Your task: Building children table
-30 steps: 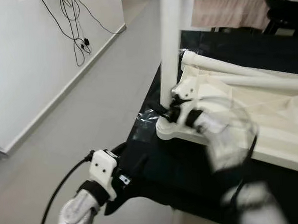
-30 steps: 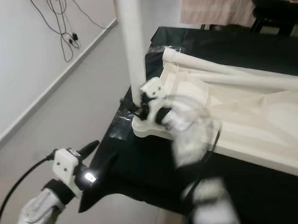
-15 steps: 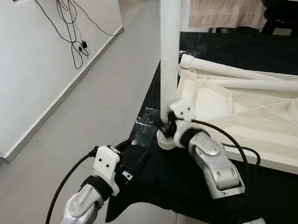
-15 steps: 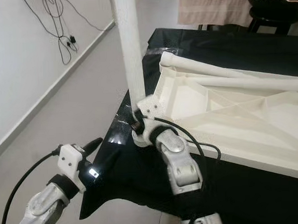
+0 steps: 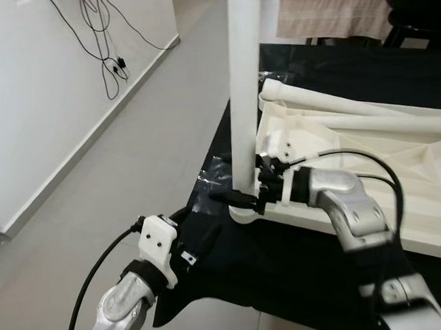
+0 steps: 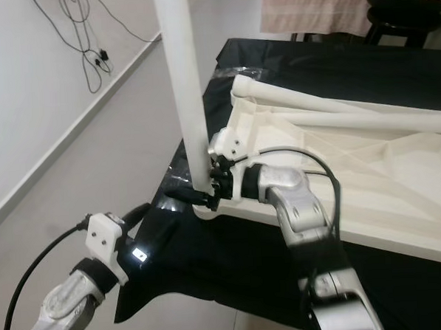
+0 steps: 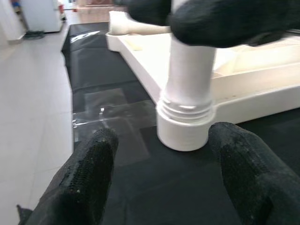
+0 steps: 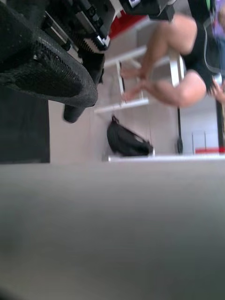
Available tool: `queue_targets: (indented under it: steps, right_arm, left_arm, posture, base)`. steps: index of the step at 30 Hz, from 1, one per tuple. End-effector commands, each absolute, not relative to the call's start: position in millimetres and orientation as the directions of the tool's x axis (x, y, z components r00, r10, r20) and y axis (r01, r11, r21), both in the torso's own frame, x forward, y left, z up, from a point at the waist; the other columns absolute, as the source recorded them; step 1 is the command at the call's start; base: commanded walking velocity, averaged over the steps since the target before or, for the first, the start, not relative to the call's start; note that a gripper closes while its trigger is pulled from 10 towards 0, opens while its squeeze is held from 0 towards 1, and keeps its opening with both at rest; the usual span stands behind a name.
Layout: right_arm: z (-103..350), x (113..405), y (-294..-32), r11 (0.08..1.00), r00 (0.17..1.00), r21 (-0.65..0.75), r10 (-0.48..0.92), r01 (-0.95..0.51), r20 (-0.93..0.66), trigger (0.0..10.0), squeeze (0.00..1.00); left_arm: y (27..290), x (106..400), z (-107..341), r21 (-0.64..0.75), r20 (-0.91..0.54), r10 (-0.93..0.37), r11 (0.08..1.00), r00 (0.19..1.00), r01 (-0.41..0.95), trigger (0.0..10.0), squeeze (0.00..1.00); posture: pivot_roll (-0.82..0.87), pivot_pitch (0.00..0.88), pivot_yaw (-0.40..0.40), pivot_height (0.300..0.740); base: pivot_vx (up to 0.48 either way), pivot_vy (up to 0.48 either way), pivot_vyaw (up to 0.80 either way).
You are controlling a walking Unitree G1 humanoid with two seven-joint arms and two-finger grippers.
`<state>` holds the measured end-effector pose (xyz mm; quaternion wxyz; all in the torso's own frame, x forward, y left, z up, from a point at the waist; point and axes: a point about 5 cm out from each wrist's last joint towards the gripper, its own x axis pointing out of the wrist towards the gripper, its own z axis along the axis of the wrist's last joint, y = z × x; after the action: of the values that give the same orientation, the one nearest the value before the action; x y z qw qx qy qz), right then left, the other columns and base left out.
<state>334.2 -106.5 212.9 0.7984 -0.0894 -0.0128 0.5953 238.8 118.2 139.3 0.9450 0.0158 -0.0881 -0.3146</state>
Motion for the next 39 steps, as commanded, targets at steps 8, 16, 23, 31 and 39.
queue_targets:
  steps: [8,16,23,31,39]
  right_arm:
    - [208.2,339.8,-100.2,0.184,0.189,-0.081,0.980,-0.980,-0.064,0.0,0.00]
    - [202.0,335.0,-117.7,0.319,0.324,-0.105,0.945,-0.942,-0.037,0.0,0.00]
    - [138.9,290.2,-111.3,0.921,0.911,0.001,0.385,-0.389,-0.147,0.0,0.00]
    - [147.6,305.4,-107.5,0.904,0.910,-0.114,0.400,-0.411,-0.109,0.0,0.00]
    - [163.6,308.0,-91.0,0.844,0.846,-0.061,0.529,-0.533,-0.062,10.0,1.00]
  left_arm:
    - [118.8,235.2,133.4,0.081,0.130,-0.599,0.800,0.790,0.594,10.0,0.00]
    - [118.8,235.1,135.1,0.078,0.132,-0.604,0.797,0.786,0.599,10.0,0.00]
    - [124.8,236.3,138.0,0.084,0.137,-0.598,0.801,0.790,0.592,10.0,0.00]
    - [128.3,239.1,135.7,0.090,0.121,-0.606,0.795,0.786,0.599,10.0,0.00]
    - [129.9,239.4,135.8,0.095,0.119,-0.594,0.804,0.795,0.587,10.0,0.00]
  posture:
    - [0.00,0.150,0.045,0.740]
    - [-0.02,0.170,0.054,0.740]
    - [-0.03,0.192,0.063,0.740]
    - [-0.04,0.177,0.086,0.740]
    - [-0.03,0.177,0.096,0.740]
  base:
    - [0.000,0.000,0.00]
    - [0.000,0.000,0.00]
    - [0.000,0.000,0.00]
    - [0.000,0.000,0.00]
    - [0.000,0.000,0.00]
